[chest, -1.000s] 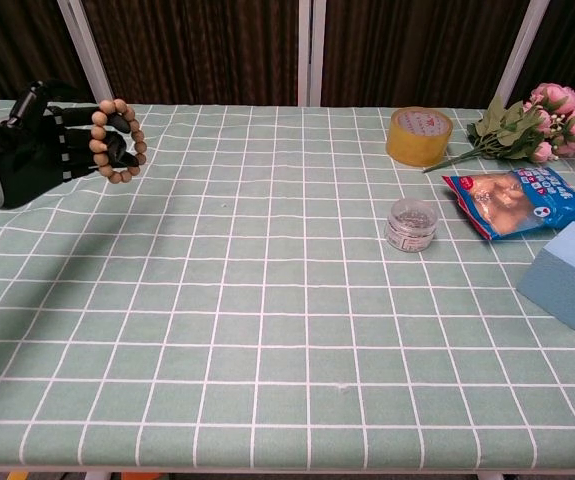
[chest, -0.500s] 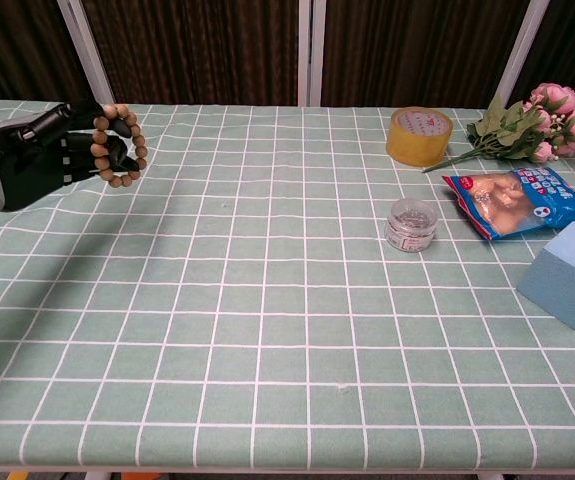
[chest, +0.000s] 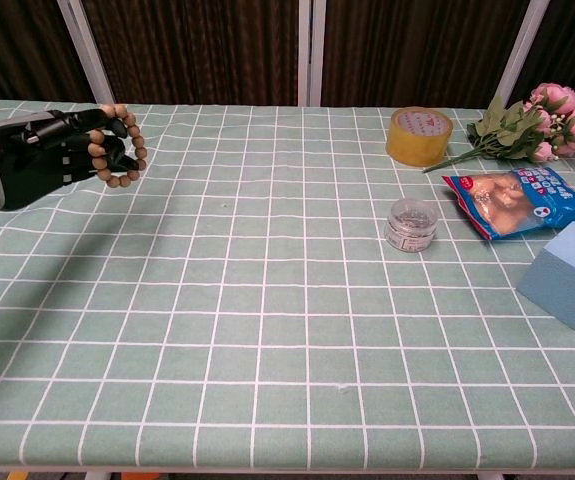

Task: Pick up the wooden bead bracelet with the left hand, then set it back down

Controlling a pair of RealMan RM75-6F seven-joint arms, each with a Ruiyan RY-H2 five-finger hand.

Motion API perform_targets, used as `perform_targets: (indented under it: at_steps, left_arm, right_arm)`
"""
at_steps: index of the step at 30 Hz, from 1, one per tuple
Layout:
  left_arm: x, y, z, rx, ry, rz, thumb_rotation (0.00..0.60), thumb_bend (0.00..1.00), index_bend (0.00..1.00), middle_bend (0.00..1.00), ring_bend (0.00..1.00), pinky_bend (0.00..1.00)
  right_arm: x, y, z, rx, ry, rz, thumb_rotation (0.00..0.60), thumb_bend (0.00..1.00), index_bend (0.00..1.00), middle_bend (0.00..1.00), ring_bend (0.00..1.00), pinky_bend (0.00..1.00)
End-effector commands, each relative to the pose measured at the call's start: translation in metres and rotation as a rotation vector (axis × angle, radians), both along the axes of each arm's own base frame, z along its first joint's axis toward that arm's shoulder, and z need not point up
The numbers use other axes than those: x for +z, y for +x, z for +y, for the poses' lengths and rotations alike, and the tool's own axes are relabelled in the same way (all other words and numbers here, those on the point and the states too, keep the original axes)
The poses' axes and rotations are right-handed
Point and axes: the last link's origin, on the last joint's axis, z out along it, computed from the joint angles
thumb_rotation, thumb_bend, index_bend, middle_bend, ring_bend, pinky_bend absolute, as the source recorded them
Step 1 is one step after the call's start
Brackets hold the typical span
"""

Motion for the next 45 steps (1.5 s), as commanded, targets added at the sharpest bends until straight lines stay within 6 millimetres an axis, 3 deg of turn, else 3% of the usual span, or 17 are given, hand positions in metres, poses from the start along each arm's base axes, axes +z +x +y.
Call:
perform_targets:
  at_steps: [1, 6, 12, 20, 26, 34, 40, 43, 45]
  left_arm:
    - [-0.0002, -0.0003, -0.0005, 0.004, -0.001, -0.008, 0.318, 0.55, 0.57, 0.68, 0.42, 0.13]
    - [0.0001, -0.0006, 0.0004, 0.003, -0.002, -0.009, 0.288, 0.54, 0.58, 0.68, 0.42, 0.13]
    - [0.0003, 0.0000, 0.0005, 0.003, -0.003, -0.010, 0.351, 0.56, 0.59, 0.70, 0.42, 0.13]
    - [0.0007, 0.0001, -0.0006, 0.003, -0.001, -0.013, 0.370, 0.61, 0.60, 0.71, 0.42, 0.13]
    - [0.0005, 0.0004, -0.0015, 0.002, 0.000, -0.018, 0.302, 0.64, 0.60, 0.70, 0.43, 0.13]
    - [0.0008, 0.0021, -0.0025, -0.004, -0.006, -0.018, 0.305, 0.76, 0.60, 0.70, 0.42, 0.13]
    - [0.0016, 0.0029, -0.0016, -0.005, -0.004, -0.013, 0.340, 0.77, 0.60, 0.69, 0.42, 0.13]
    - [0.0010, 0.0025, -0.0017, -0.004, -0.003, -0.006, 0.408, 0.77, 0.58, 0.67, 0.42, 0.13]
    - [0.0005, 0.0024, -0.0017, -0.007, -0.001, 0.004, 0.499, 0.77, 0.55, 0.65, 0.42, 0.14]
  right_arm:
    - [0.0000, 0.0002, 0.0001, 0.001, -0.001, 0.000, 0.600, 0.07, 0.00, 0.12, 0.00, 0.00]
    - [0.0001, 0.0004, -0.0001, 0.001, -0.001, 0.001, 0.600, 0.07, 0.00, 0.12, 0.00, 0.00]
    - [0.0005, 0.0006, 0.0008, 0.001, -0.002, 0.002, 0.600, 0.07, 0.00, 0.13, 0.00, 0.00]
    - [0.0009, 0.0006, 0.0021, 0.002, -0.004, 0.002, 0.600, 0.07, 0.00, 0.13, 0.00, 0.00]
    - [0.0014, 0.0005, 0.0023, 0.002, -0.006, 0.002, 0.600, 0.07, 0.00, 0.13, 0.00, 0.00]
    - [0.0018, 0.0003, 0.0029, 0.004, -0.007, 0.003, 0.600, 0.07, 0.00, 0.13, 0.00, 0.00]
    - [0.0022, 0.0002, 0.0023, 0.006, -0.009, 0.002, 0.600, 0.07, 0.00, 0.13, 0.00, 0.00]
    - [0.0019, 0.0003, 0.0016, 0.007, -0.008, 0.002, 0.600, 0.07, 0.00, 0.13, 0.00, 0.00]
    - [0.0016, 0.0003, 0.0008, 0.007, -0.006, 0.002, 0.600, 0.07, 0.00, 0.13, 0.00, 0.00]
